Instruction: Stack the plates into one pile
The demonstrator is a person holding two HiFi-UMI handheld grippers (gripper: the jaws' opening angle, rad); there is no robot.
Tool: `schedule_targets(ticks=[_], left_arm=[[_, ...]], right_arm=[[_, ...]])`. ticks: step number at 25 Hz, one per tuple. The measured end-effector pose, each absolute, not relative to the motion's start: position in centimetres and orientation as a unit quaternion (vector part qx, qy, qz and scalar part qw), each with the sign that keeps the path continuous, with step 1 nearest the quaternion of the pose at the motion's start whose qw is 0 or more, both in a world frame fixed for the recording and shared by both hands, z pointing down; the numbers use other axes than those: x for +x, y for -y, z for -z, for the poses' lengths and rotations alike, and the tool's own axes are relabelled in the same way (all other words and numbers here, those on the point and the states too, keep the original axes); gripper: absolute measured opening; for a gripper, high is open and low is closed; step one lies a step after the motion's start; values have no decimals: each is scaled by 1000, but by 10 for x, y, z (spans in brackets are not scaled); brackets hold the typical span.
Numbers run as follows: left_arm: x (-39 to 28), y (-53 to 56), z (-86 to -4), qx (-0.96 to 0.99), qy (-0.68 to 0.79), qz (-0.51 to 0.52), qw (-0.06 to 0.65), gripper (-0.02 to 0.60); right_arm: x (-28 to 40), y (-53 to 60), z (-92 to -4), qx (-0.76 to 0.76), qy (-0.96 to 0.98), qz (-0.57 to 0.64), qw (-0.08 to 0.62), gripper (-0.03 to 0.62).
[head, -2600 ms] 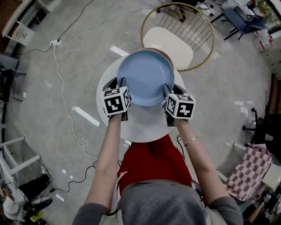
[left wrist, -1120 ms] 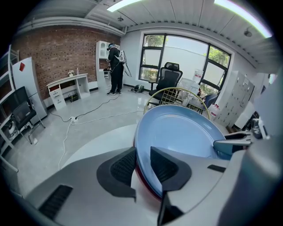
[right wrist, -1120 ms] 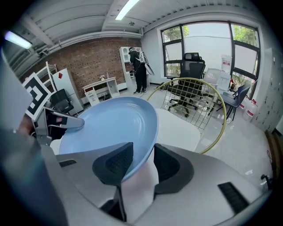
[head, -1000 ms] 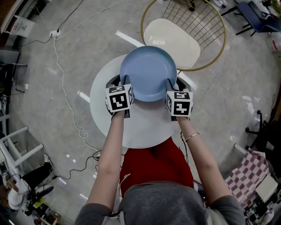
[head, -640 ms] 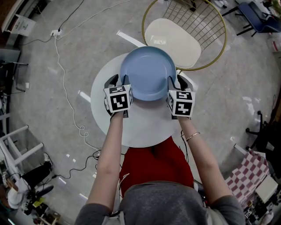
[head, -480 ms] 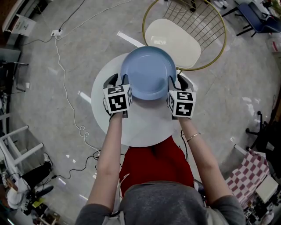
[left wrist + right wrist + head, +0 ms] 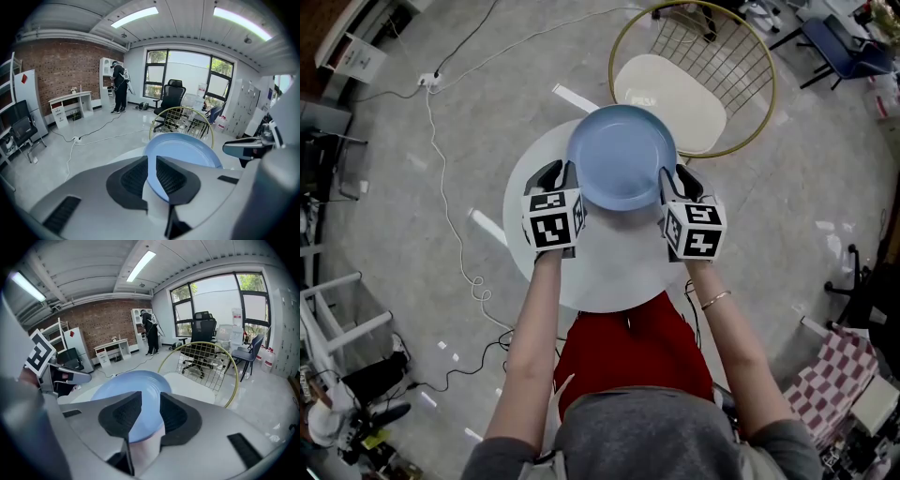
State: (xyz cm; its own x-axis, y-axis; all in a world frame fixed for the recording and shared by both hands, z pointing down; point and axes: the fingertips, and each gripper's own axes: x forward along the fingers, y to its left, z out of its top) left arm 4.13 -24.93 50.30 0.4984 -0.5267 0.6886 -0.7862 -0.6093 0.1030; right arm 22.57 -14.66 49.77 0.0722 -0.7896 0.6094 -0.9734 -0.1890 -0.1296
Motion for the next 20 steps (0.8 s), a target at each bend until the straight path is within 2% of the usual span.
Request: schedule_targets(ticks=[2, 8, 20], left_arm=[[40, 243, -496, 846, 386, -306, 203, 54], [34, 225, -472, 862, 377, -280, 190, 21], [19, 189, -424, 891, 370, -223, 140, 15]], right_arm=[[220, 142, -489, 713, 624, -282, 151, 130], [205, 128, -465, 710, 639, -270, 125, 45], [178, 94, -419, 711, 661, -221, 94, 29]])
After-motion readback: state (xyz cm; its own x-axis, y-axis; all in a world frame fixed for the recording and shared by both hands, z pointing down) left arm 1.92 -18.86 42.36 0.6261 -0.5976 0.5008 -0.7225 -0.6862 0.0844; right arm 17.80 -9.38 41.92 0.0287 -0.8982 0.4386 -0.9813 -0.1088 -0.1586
